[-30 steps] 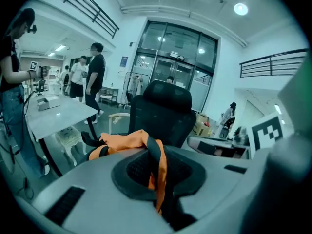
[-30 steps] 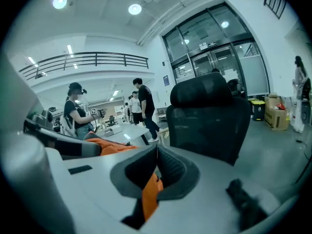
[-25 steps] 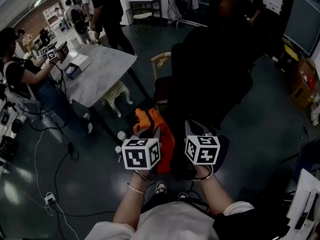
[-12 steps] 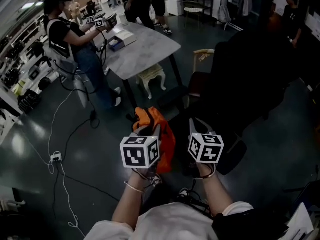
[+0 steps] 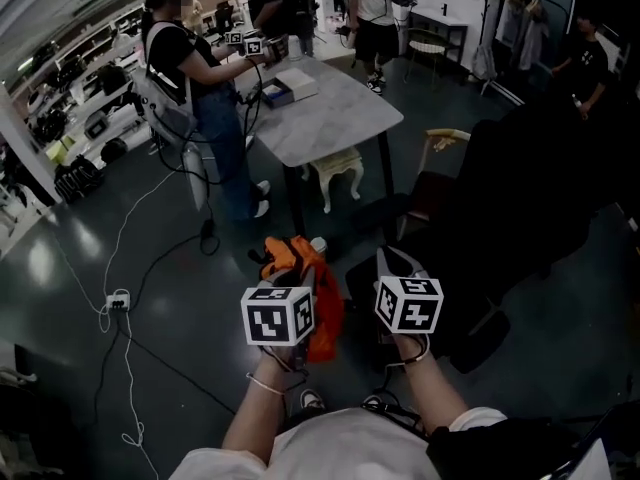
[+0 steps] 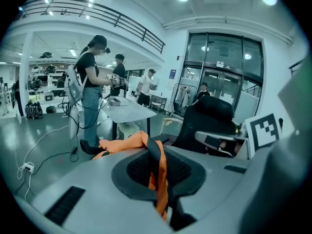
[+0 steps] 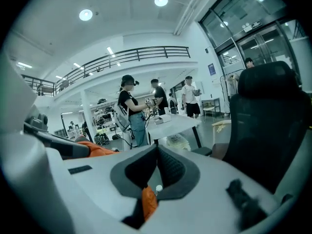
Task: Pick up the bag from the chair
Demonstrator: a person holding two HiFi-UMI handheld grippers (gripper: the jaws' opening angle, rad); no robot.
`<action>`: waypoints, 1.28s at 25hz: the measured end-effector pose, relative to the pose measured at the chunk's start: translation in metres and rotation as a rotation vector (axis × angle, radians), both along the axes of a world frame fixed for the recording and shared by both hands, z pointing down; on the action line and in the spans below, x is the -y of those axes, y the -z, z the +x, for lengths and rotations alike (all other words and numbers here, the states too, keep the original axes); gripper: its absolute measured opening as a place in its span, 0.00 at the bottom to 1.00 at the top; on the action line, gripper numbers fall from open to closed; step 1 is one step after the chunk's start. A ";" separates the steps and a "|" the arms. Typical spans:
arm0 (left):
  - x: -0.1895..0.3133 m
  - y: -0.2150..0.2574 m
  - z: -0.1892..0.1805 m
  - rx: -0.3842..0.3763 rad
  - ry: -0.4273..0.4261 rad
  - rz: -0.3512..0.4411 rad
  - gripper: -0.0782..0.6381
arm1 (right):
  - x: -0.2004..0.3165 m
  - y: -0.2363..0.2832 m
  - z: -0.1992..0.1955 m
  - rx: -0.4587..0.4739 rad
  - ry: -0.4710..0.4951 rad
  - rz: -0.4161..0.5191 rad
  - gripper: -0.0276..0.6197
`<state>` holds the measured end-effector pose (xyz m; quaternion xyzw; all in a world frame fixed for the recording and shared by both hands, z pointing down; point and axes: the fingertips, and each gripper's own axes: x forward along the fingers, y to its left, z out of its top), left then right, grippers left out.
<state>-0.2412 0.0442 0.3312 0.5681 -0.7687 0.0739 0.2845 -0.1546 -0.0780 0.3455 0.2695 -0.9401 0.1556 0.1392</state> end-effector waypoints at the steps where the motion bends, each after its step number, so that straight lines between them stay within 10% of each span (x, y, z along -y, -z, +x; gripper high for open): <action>1: -0.004 -0.002 -0.006 -0.001 0.006 0.004 0.17 | -0.003 0.002 -0.007 -0.001 0.006 0.012 0.09; 17: -0.038 0.001 -0.073 -0.011 0.072 0.048 0.17 | -0.041 0.015 -0.056 -0.050 0.025 0.078 0.09; 32: -0.062 -0.015 -0.058 -0.040 0.107 0.012 0.17 | -0.061 0.001 -0.033 -0.076 0.030 0.039 0.09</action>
